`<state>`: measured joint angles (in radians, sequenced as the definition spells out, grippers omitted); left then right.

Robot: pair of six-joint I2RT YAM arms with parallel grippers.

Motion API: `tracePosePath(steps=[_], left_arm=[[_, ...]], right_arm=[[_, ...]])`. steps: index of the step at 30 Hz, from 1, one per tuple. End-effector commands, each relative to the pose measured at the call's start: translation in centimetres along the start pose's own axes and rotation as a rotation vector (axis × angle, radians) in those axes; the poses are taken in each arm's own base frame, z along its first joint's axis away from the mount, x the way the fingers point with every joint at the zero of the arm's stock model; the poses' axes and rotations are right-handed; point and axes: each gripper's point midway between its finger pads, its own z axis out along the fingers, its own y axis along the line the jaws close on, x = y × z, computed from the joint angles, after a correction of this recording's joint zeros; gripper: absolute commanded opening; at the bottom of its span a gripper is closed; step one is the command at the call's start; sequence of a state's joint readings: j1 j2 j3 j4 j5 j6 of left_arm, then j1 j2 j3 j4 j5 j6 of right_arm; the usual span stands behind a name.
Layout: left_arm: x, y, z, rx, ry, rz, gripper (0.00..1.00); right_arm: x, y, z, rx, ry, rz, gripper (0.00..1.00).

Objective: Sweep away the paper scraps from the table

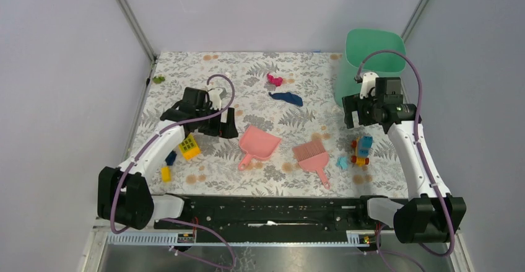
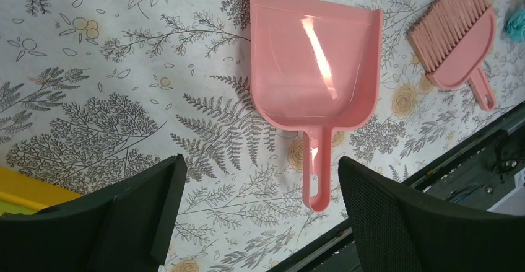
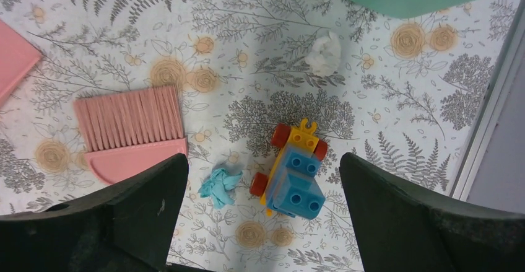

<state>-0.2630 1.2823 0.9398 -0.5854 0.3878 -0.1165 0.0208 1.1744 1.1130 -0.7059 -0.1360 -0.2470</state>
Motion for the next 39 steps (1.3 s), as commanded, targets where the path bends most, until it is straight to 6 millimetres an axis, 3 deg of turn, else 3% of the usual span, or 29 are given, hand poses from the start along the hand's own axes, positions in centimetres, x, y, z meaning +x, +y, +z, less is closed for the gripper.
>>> tracePosePath(steps=[1,4,8,11,13,15,21,29,35,39], left_arm=[[-1.7,-0.7,-0.1,0.049,-0.041,0.106,0.98],[-2.9,-0.2,0.1,0.025,-0.062,0.148,0.96],[-7.0,-0.2,-0.3,0.004,-0.089,0.33,0.87],[-8.1,-1.4,0.1,0.027,-0.072,0.419,0.82],[-8.2,-3.3,0.5,0.075,-0.068,0.459,0.79],[-7.5,-5.6,1.1,0.124,-0.051,0.533,0.75],[-2.7,-12.5,3.3,0.267,0.073,0.797,0.64],[-1.8,-19.5,7.9,0.379,0.133,0.64,0.5],[0.0,-22.7,11.9,0.451,0.215,0.673,0.45],[2.3,-22.5,14.5,0.467,0.299,0.672,0.33]], right_arm=[[-0.1,-0.6,0.3,0.043,-0.033,-0.02,1.0],[0.2,1.0,-0.2,-0.055,-0.051,-0.094,1.0],[0.8,4.7,-1.0,-0.272,-0.071,-0.183,1.0],[1.1,6.6,-1.7,-0.396,-0.054,-0.209,1.0],[1.4,7.1,-2.2,-0.426,-0.031,-0.216,0.98],[1.5,6.9,-2.8,-0.416,-0.024,-0.234,0.98],[1.4,6.6,-4.5,-0.385,-0.049,-0.28,0.98],[0.4,6.7,-5.9,-0.355,-0.09,-0.191,1.0],[0.6,6.9,-7.0,-0.334,-0.123,-0.162,1.0],[0.8,6.7,-7.2,-0.318,-0.128,-0.157,1.0]])
